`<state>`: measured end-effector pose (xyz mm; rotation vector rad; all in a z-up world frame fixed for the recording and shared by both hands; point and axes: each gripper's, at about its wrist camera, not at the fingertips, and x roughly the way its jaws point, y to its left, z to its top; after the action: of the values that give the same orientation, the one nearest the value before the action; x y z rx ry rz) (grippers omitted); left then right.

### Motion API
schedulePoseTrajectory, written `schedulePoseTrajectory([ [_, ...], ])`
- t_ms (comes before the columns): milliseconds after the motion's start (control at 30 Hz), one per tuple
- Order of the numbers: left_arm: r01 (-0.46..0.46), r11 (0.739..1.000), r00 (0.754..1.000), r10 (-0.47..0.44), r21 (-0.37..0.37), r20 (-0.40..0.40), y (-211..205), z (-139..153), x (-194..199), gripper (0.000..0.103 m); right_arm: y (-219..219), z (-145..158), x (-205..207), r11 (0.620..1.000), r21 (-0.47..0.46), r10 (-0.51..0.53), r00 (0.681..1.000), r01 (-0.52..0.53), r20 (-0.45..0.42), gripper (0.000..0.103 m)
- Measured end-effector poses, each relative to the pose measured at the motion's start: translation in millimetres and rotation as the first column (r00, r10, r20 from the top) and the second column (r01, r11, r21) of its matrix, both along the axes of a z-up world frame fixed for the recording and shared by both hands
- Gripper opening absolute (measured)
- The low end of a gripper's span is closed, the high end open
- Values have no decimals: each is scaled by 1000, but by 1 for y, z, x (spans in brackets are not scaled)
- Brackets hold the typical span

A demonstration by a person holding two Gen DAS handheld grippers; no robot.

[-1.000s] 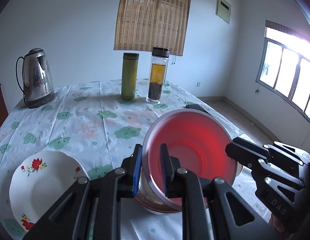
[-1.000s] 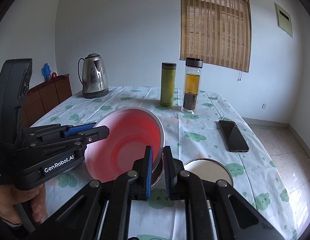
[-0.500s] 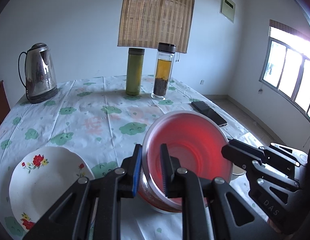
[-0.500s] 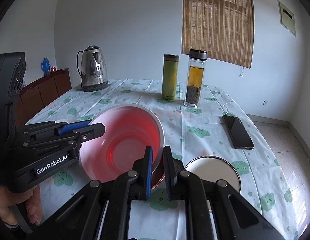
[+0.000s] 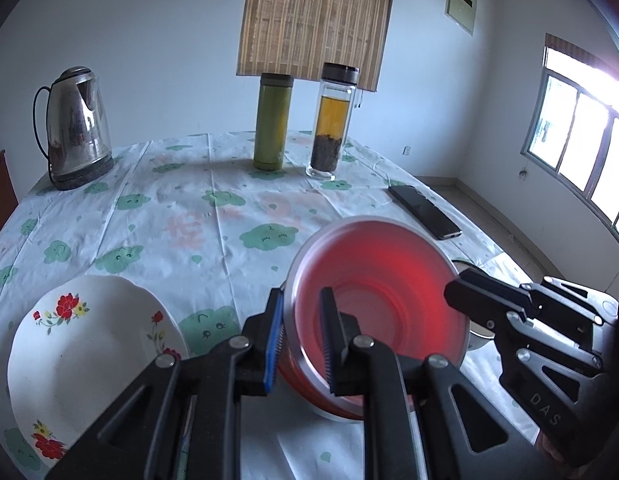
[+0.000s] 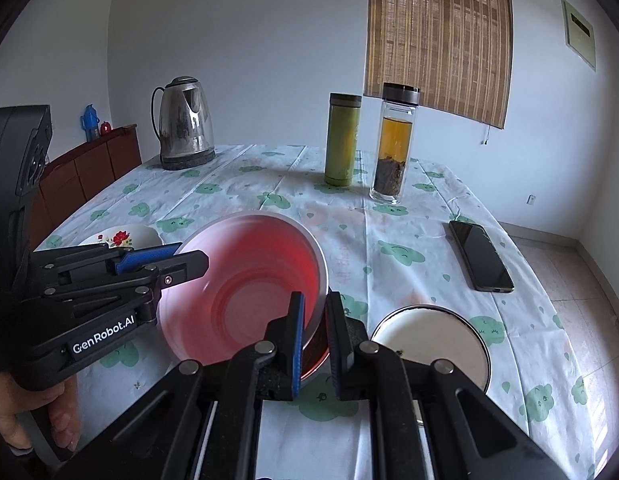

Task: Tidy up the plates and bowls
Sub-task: 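Lower the pink plastic bowl into the stainless steel bowl with both grippers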

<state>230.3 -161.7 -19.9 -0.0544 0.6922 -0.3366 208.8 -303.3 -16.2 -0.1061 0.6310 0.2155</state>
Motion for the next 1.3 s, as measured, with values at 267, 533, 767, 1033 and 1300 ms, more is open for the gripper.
schedulePoseTrajectory([
  [267, 0, 1000, 1000, 0, 9, -22, 0, -6, 3, 15, 0, -9, 7, 1000, -3, -4, 1000, 4, -30, 12],
  [533, 8, 1000, 999, -7, 17, -38, -2, -11, 5, 15, -1, -18, 13, 1000, 0, -8, 998, 8, -60, 12],
  [767, 11, 1000, 999, -10, 24, -50, -3, -14, 6, 15, -1, -25, 17, 1000, -1, -7, 997, 7, -83, 12],
  [1033, 14, 1000, 998, -13, 24, -56, -4, -18, 8, 15, -3, -26, 18, 1000, -4, -11, 997, 10, -81, 12],
  [1300, 15, 1000, 998, -14, 24, -56, -5, -18, 8, 15, -3, -26, 18, 1000, -6, -11, 997, 10, -80, 12],
])
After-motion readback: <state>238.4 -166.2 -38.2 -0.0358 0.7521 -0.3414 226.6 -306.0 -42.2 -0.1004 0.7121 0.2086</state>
